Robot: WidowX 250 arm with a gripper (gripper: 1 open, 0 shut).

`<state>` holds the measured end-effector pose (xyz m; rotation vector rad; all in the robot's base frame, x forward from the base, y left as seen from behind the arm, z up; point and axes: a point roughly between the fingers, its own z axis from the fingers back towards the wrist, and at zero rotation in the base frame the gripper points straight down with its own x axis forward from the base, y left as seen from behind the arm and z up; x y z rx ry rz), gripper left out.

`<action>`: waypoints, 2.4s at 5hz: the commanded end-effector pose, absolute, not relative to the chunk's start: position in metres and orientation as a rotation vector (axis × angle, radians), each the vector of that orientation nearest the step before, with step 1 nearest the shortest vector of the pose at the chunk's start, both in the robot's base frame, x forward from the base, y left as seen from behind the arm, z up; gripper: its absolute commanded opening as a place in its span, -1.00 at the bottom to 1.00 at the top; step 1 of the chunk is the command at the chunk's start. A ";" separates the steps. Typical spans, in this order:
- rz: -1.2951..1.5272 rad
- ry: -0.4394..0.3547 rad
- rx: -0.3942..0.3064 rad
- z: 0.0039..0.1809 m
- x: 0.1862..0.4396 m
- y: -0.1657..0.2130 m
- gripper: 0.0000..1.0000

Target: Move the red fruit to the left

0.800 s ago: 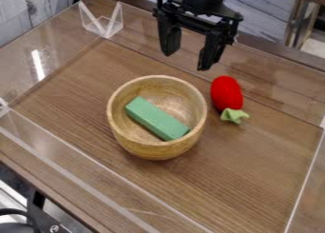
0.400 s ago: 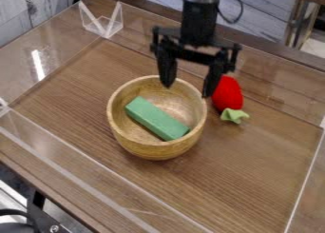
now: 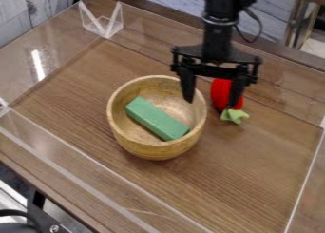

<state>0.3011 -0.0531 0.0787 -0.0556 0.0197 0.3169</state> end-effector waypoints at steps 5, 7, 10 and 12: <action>0.447 -0.169 -0.096 0.085 0.321 -0.035 1.00; 0.522 -0.216 -0.094 0.072 0.319 -0.051 1.00; 0.610 -0.245 -0.084 0.072 0.340 -0.044 1.00; 0.512 -0.257 -0.090 0.059 0.329 -0.063 1.00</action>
